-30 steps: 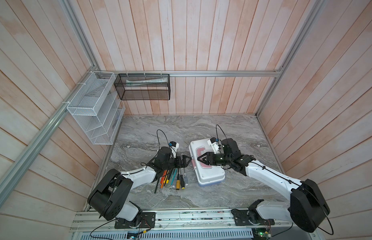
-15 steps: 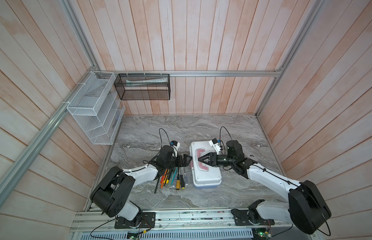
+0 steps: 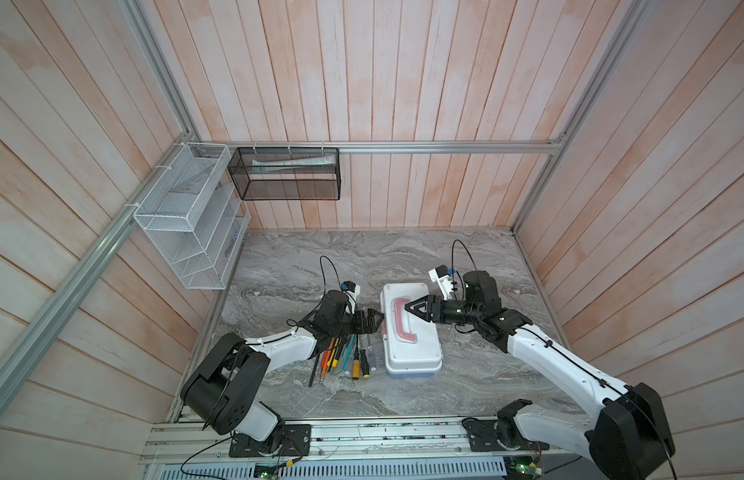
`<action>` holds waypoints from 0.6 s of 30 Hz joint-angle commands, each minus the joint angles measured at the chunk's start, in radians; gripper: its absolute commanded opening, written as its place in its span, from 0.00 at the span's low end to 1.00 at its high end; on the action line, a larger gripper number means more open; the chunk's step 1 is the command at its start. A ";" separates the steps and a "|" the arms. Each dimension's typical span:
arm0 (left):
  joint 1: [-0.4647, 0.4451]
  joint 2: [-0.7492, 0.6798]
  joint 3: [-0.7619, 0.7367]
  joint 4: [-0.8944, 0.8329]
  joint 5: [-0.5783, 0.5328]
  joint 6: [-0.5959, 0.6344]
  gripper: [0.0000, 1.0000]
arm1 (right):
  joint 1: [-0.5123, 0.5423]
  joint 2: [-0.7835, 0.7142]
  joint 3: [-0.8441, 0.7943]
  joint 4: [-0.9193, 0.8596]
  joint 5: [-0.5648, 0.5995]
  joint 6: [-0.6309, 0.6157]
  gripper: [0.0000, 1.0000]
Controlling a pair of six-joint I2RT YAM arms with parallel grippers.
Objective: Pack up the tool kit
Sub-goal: 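Close the right gripper on the pink handle of the white tool box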
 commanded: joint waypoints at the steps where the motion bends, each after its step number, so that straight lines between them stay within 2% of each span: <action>1: -0.004 -0.009 0.027 -0.013 -0.012 0.021 1.00 | 0.034 0.004 0.036 -0.115 0.099 -0.033 0.60; 12: -0.013 -0.005 0.007 0.016 0.008 0.006 1.00 | 0.134 0.136 0.135 -0.213 0.230 -0.079 0.63; 18: -0.024 0.002 -0.003 0.028 0.017 -0.001 1.00 | 0.178 0.184 0.142 -0.197 0.259 -0.063 0.64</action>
